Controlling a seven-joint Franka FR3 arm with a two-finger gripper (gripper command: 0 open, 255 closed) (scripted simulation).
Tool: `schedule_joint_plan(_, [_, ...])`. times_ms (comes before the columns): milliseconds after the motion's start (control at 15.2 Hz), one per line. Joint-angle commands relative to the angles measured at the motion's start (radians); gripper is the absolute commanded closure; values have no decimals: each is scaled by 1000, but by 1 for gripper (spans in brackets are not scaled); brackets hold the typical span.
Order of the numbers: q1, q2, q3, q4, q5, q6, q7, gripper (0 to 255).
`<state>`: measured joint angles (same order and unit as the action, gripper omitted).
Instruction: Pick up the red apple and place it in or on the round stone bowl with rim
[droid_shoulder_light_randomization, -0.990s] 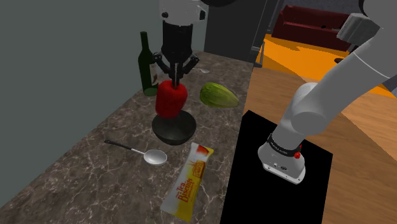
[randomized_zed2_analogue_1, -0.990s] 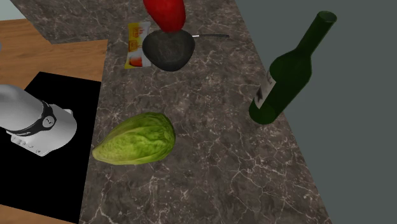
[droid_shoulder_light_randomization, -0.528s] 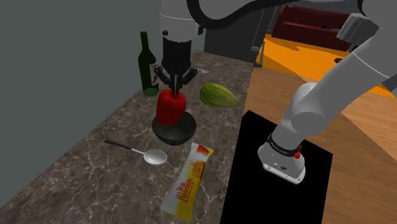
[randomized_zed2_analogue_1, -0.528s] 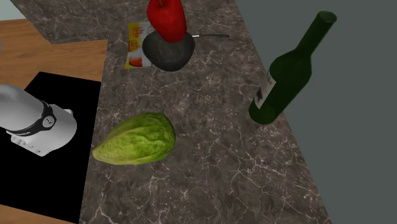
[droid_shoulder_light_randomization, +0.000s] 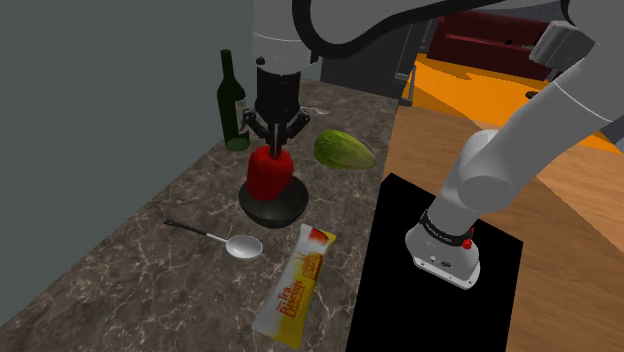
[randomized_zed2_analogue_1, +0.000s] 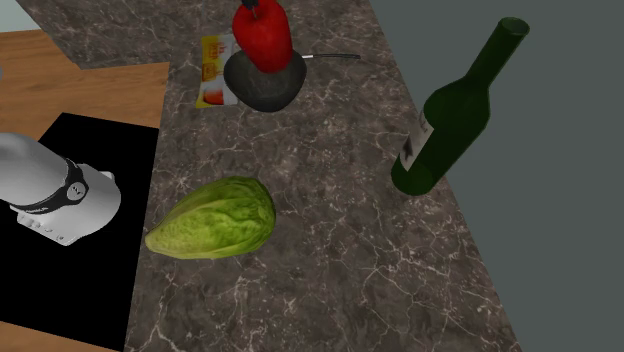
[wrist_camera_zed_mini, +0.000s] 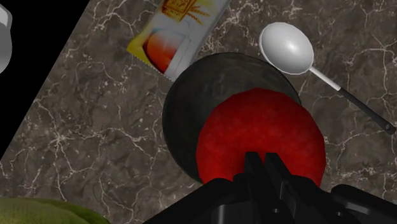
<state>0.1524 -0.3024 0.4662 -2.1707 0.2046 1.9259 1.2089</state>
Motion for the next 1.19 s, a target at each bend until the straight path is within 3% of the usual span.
schedule_joint_plan(0, [0, 0, 0, 0, 0, 0, 0, 255])
schedule_joint_plan(66, [0, 0, 0, 0, 0, 0, 0, 0])
schedule_joint_plan(396, [0, 0, 0, 0, 0, 0, 0, 0])
schedule_joint_plan(660, [-6, -15, -19, 113, -6, -128, 0, 0])
schedule_joint_plan(1122, [-6, -15, -19, 113, -6, -128, 0, 0])
